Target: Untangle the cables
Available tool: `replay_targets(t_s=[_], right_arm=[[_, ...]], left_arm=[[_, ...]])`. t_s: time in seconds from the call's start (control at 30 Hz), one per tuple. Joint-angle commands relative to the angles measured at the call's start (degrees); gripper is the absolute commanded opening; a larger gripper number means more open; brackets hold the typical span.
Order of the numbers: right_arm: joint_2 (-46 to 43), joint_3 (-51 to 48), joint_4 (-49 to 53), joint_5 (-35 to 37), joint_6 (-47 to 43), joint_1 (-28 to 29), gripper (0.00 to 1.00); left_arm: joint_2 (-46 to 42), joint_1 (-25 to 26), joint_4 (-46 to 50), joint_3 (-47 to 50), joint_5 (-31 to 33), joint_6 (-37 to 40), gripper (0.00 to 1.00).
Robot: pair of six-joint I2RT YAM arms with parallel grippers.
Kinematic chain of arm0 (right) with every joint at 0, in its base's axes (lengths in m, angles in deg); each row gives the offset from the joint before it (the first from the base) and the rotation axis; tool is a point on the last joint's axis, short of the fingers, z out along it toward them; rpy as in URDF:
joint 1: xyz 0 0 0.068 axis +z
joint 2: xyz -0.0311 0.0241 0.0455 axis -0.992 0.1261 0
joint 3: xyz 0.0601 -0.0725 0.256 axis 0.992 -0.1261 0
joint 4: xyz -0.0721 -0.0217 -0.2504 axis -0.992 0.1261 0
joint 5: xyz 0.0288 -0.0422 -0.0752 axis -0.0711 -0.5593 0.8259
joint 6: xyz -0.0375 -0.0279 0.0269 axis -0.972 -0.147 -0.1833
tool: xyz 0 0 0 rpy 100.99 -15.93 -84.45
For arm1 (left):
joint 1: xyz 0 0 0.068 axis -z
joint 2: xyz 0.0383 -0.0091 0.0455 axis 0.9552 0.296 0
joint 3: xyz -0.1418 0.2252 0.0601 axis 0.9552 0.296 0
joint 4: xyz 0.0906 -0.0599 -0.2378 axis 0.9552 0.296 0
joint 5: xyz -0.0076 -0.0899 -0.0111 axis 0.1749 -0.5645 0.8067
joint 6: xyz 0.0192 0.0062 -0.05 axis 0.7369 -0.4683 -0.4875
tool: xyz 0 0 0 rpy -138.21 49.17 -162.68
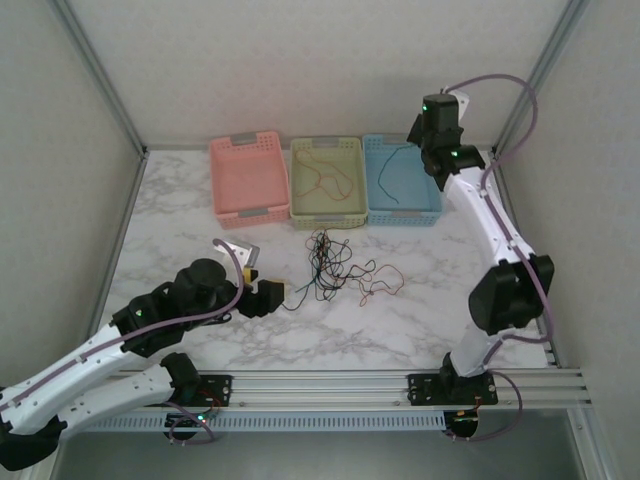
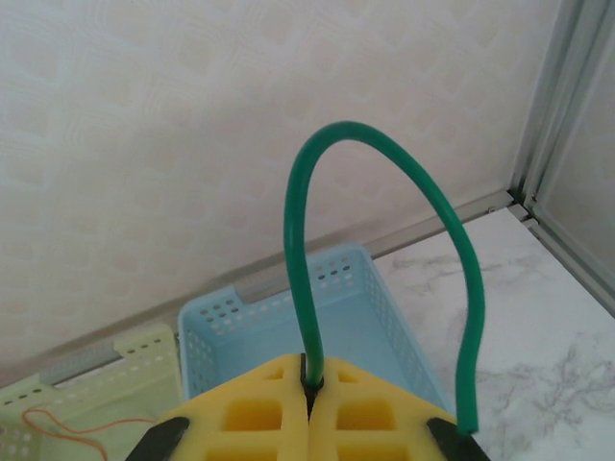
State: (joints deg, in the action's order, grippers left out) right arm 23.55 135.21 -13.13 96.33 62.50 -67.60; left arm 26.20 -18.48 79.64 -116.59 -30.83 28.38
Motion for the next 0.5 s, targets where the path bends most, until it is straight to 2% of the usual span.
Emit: replay_targets(t_s=[0.0, 0.13, 0.47], right_arm=[[5.6, 5.8, 2.0, 0.7, -1.4, -0.6, 0.0], [12.3, 10.7, 4.4, -1.4, -1.0, -1.4, 0.0], [29.0, 25.4, 16.8, -12.5, 2.2, -3.3, 0.0]], left_arm=[[-0.9, 0.4, 2.1, -1.0, 1.5, -0.6, 0.82], [-1.0, 0.4, 2.3, -1.0, 1.7, -0.5, 0.82], [-0.9, 0.4, 2.3, -0.7, 1.9, -0.3, 0.82]])
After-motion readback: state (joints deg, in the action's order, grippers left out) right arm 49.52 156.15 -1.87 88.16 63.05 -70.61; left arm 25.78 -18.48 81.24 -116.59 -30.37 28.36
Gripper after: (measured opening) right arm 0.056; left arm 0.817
